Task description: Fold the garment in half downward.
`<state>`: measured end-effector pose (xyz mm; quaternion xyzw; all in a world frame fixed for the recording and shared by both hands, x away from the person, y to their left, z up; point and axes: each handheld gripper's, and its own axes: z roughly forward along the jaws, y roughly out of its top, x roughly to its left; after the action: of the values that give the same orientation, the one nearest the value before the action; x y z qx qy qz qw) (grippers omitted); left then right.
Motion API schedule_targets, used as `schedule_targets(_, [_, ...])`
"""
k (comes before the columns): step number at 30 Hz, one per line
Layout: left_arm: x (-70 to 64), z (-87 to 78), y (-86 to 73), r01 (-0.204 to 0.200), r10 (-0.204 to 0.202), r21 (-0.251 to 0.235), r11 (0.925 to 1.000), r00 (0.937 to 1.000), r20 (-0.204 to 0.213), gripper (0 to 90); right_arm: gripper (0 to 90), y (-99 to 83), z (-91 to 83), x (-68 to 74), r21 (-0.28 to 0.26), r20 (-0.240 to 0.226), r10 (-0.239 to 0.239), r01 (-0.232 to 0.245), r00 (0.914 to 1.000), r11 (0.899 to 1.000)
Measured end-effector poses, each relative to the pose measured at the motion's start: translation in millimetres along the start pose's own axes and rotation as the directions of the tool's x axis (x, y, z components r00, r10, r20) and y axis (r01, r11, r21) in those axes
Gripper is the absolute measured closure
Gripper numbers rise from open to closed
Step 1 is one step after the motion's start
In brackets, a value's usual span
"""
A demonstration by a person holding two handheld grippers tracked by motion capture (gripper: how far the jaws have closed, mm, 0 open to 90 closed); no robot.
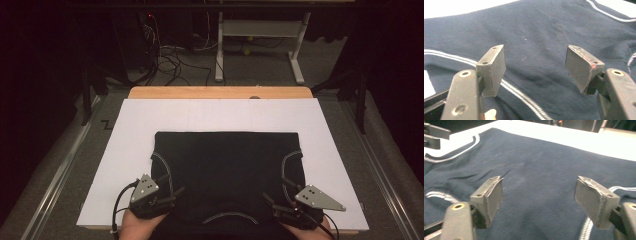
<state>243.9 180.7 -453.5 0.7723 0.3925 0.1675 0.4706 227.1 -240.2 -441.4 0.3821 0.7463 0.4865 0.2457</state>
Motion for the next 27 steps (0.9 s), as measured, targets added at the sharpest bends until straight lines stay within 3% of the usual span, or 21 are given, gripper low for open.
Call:
schedule_targets(2, [7.0, -1.5, -0.2, 0.001, -0.001, -0.008, 1.0, 0.9995, -0.032, 25.6, 17.9, -0.1, -0.4, -5.8, -0.009, 0.024, 0.007, -0.007, 0.9997, 1.0])
schedule_targets(7, [27.3, -5.8, -1.5, 0.048, -0.049, -0.018, 0.9987, 0.9974, -0.053, 13.9, 13.5, -0.5, -3.0, -21.9, -0.033, 0.054, 0.041, -0.039, 0.9977, 0.999])
schedule_targets(10, [34.3, -9.8, -1.0, 0.061, -0.063, -0.038, 0.9975, 0.9957, -0.068, 11.3, 8.1, -1.5, -3.1, -31.3, -0.035, 0.07, 0.065, -0.063, 0.9954, 0.997])
schedule_targets(15, [44.4, -11.7, 0.6, 0.098, -0.1, -0.034, 0.9946, 0.9935, -0.055, 0.0, 0.2, -2.6, -1.9, -41.5, -0.029, 0.075, 0.098, -0.096, 0.9924, 0.995])
schedule_targets(22, [53.6, -12.6, 6.1, 0.113, -0.116, -0.049, 0.9924, 0.9909, -0.068, 0.0, 0.1, 2.1, -0.2, -39.1, -0.034, 0.077, 0.087, -0.085, 0.9932, 0.996])
schedule_targets(27, [74.7, -10.0, 19.7, 0.144, -0.147, -0.052, 0.9882, 0.9864, -0.072, 0.0, 0.1, 13.7, 5.9, -29.9, -0.038, 0.06, 0.049, -0.047, 0.9969, 0.998])
